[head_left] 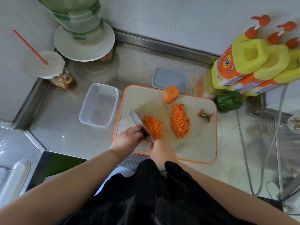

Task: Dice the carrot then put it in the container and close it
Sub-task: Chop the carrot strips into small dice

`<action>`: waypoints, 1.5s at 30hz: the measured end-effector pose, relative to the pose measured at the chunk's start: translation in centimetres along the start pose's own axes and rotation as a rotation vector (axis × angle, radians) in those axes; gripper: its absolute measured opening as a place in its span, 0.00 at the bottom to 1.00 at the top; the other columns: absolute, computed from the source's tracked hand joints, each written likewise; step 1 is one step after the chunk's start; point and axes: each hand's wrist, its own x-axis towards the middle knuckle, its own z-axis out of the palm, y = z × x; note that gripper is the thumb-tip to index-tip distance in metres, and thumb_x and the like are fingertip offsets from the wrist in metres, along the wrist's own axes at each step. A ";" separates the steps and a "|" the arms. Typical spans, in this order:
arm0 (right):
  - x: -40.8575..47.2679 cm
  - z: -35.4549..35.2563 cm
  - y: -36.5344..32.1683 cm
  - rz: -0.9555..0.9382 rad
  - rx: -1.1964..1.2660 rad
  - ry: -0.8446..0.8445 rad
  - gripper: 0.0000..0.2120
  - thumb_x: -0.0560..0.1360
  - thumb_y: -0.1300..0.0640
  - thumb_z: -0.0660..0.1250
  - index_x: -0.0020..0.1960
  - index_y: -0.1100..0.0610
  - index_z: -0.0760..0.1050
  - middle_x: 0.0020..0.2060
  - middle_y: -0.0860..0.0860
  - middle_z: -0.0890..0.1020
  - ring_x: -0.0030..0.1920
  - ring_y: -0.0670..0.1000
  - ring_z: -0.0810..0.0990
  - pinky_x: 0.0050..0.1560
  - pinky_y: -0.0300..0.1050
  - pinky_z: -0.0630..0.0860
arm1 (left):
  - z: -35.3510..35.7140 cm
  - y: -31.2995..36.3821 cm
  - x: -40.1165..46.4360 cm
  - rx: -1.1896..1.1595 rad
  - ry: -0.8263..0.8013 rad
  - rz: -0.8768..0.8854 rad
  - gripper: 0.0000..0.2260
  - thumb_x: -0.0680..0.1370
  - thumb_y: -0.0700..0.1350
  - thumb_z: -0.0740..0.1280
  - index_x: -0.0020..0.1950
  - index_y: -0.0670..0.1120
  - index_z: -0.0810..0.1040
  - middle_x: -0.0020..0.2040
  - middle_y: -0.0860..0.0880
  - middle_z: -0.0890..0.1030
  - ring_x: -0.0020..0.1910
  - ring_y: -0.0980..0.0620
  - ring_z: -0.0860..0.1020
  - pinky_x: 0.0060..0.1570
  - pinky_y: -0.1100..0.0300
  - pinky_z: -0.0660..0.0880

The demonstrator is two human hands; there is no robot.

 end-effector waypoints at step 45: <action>-0.9 -0.1 0.1 -0.026 0.030 -0.005 0.15 0.82 0.50 0.54 0.55 0.60 0.73 0.49 0.56 0.80 0.50 0.58 0.79 0.43 0.45 0.70 | -0.6 0.5 -1.0 0.084 0.065 -0.090 0.11 0.78 0.46 0.62 0.45 0.43 0.82 0.42 0.48 0.80 0.43 0.46 0.76 0.41 0.53 0.78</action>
